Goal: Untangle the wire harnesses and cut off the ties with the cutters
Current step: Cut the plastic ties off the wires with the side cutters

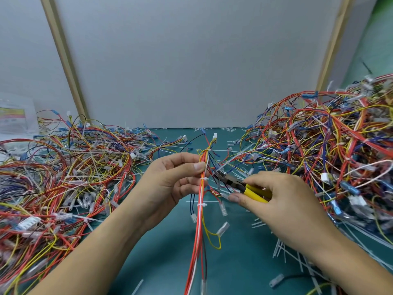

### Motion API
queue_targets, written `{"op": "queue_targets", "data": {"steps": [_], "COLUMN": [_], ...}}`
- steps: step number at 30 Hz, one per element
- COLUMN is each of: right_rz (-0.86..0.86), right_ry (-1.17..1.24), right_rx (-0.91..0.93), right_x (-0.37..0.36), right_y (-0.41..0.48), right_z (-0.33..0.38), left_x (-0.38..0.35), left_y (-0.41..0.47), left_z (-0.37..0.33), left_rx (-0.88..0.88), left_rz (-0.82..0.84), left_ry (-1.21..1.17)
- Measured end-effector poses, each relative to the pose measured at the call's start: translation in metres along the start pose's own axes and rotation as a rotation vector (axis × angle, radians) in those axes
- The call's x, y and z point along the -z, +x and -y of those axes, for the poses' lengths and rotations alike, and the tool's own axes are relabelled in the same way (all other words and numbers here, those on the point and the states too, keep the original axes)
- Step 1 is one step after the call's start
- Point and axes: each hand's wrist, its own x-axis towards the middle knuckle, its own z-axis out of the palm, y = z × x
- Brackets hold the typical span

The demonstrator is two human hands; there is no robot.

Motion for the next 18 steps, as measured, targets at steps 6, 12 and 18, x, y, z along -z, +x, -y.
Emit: {"op": "queue_targets", "data": {"steps": [6,12,18], "right_rz": [0.023,-0.077,-0.097], "right_ry": [0.034,0.300,0.702], "right_rx": [-0.008,-0.052,-0.114], "right_x": [0.002,-0.002,-0.004], "right_y": [-0.002,0.002,0.006], "right_z": [0.005,0.003,0.003], "left_x": [0.002,0.002,-0.003], "left_y": [0.001,0.001,-0.001], "left_z": [0.001,0.003,0.012], "left_rx": [-0.003,-0.052,-0.268], "left_rz": [0.004,-0.016,-0.026], "left_ry": [0.003,0.058,0.443]}}
